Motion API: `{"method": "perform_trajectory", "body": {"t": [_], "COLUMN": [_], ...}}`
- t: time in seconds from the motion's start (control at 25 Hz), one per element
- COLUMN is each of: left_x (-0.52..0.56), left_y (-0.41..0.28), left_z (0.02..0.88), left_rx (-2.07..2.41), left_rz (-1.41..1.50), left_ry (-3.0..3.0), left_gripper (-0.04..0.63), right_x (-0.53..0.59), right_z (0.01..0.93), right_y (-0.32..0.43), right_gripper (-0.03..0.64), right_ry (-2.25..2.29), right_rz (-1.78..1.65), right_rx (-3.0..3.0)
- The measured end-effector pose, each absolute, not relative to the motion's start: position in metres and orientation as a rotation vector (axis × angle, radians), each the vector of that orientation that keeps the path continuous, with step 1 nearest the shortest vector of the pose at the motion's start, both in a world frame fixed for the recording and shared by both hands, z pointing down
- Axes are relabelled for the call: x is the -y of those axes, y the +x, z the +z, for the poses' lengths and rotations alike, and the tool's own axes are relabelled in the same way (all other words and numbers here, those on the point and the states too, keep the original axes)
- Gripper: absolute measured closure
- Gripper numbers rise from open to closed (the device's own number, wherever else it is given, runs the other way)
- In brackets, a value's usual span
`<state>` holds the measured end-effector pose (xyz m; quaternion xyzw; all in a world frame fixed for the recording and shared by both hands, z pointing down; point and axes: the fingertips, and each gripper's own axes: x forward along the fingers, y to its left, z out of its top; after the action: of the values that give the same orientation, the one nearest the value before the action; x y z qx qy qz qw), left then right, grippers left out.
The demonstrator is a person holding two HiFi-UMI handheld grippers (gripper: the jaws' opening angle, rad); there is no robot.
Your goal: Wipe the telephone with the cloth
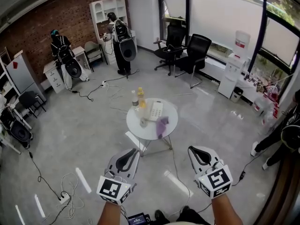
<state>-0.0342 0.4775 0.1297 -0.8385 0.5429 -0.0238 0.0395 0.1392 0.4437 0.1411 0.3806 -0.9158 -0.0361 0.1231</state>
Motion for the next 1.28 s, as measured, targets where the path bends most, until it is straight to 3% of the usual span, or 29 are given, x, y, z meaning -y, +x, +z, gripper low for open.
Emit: {"method": "perform_trajectory", "body": {"t": [0.6,1.28], "left_x": [-0.428,-0.304], "left_y": [-0.075,-0.053], "left_z": [0.136,0.165], "left_rx": [-1.752,-1.844], "left_rz": [-0.117,-0.228], "left_ry": [-2.52,-2.499], "left_gripper": [0.56,0.56], "right_x": [-0.371,-0.235], "right_z": [0.151,0.186], "right_y": [0.098,0.107], "right_gripper": [0.623,0.623], "right_ry": [1.036,0.916], "right_rz": [-0.086,-0.004], "right_rx": [2.723,2.769]}}
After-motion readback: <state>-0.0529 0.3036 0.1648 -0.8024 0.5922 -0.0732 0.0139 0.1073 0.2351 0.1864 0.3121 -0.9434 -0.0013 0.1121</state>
